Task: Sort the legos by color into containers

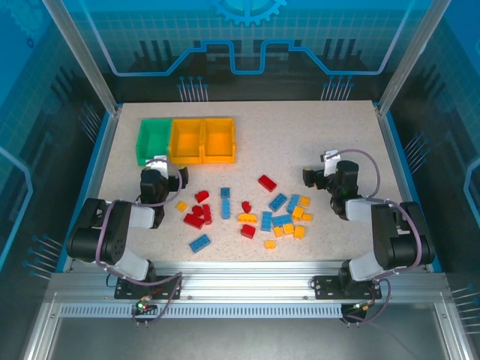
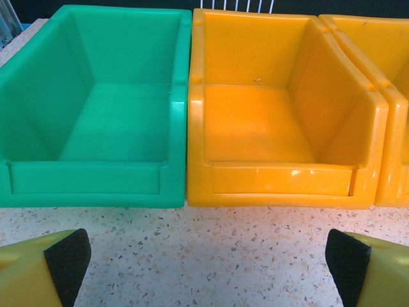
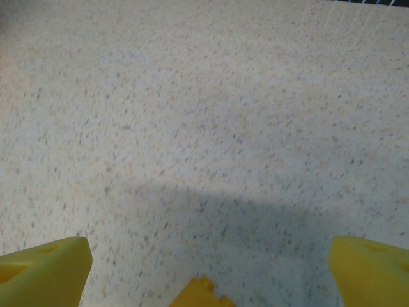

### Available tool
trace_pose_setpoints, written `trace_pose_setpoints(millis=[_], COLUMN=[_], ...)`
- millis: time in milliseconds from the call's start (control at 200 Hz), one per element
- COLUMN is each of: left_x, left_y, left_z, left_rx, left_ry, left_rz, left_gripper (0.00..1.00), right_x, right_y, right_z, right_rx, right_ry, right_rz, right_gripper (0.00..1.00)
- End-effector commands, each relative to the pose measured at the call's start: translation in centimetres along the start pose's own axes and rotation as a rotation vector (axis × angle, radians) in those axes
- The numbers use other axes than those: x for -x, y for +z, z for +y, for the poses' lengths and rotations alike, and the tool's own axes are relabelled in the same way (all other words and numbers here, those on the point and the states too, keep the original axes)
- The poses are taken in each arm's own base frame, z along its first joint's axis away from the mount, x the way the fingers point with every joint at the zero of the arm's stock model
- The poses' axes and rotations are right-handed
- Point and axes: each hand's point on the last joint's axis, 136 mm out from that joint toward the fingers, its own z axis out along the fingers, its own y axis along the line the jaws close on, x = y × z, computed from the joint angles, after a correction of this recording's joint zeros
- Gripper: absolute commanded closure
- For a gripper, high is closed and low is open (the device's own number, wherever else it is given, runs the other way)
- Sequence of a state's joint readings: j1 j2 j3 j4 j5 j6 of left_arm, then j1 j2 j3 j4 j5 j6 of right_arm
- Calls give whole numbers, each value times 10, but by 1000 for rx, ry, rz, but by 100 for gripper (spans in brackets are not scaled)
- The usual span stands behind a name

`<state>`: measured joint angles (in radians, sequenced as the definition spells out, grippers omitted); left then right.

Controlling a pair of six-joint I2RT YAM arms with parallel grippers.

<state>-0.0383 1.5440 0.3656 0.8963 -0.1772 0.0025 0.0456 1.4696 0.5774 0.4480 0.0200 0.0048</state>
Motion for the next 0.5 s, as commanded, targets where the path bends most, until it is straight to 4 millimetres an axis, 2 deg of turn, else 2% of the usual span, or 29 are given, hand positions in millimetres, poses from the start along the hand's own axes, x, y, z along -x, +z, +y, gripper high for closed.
trace_pose_setpoints(millis=[0, 65, 125, 130, 135, 145, 200, 265, 375, 495], left_x=[11, 24, 35, 33, 33, 39, 50, 63, 64, 56], left_y=[2, -5, -14, -15, -16, -18, -31, -49, -80, -101], left_z=[-3, 3, 19, 20, 21, 23, 28, 24, 22, 17], left_rx=[-20, 22, 125, 134, 142, 157, 204, 209, 230, 221], left_ry=[1, -8, -77, -79, -88, -107, -177, -269, -426, -467], left_rz=[-22, -10, 79, 94, 104, 107, 186, 229, 262, 284], left_gripper=[1, 1, 1, 1, 1, 1, 1, 1, 1, 1], right_x=[31, 51, 63, 69, 67, 76, 88, 100, 100, 91], right_y=[-19, -29, -37, -38, -38, -40, -43, -42, -30, -9], right_z=[6, 17, 26, 27, 28, 30, 49, 78, 126, 175], right_rx=[29, 63, 70, 72, 73, 75, 118, 174, 207, 265], right_ry=[80, 107, 126, 127, 130, 132, 132, 111, 90, 84], right_rz=[71, 71, 93, 84, 93, 83, 109, 161, 338, 487], right_gripper=[5, 6, 7, 7, 7, 7, 9, 11, 16, 25])
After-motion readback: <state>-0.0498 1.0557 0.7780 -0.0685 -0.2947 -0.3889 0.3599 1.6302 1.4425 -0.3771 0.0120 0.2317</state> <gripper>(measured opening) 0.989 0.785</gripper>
